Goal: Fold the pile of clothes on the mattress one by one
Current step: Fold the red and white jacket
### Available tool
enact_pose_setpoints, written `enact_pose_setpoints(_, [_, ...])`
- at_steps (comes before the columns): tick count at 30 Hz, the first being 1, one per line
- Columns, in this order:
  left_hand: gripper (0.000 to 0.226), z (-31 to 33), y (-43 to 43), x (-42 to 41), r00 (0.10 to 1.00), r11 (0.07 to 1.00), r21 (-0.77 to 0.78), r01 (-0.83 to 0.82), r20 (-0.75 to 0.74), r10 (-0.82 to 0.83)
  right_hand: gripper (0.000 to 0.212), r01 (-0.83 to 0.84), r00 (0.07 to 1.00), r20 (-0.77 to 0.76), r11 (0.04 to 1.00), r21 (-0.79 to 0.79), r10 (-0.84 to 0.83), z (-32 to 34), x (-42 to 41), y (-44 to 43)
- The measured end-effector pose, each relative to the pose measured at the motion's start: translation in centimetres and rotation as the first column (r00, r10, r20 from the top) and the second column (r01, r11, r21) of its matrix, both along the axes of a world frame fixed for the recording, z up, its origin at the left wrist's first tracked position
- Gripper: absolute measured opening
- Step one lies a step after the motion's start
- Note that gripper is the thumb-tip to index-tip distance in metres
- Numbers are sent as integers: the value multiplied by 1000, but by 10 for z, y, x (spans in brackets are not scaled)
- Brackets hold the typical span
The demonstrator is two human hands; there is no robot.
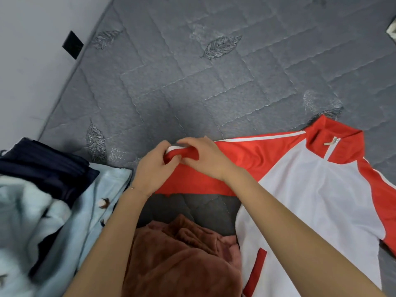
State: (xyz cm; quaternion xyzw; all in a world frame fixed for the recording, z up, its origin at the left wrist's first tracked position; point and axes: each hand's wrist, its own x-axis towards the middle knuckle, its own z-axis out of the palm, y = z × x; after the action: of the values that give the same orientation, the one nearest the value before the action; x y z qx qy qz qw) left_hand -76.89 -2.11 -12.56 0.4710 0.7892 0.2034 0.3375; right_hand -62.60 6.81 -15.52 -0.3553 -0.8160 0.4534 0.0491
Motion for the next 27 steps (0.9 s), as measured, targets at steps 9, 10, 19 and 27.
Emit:
enact_pose_setpoints(9, [36,-15,-15,-43,825,818,-497,288,-305,-476,21,277,958,-67,960,-40,-280,13,-3,4])
enact_pose_setpoints(10, [33,-16,-17,-45,826,818,-508,270,-314,-468,22,319,946,-51,948,-17,-319,11,-2,7])
enact_pose_setpoints(19, [46,-12,-13,-22,925,964,-242,112,-330,-190,57,435,900,-67,890,140,-430,-4,35,3])
enact_pose_setpoints(27, [50,-13,20,78,948,923,-376,81,315,45,15,547,811,-46,785,-290,-583,7,97,-42])
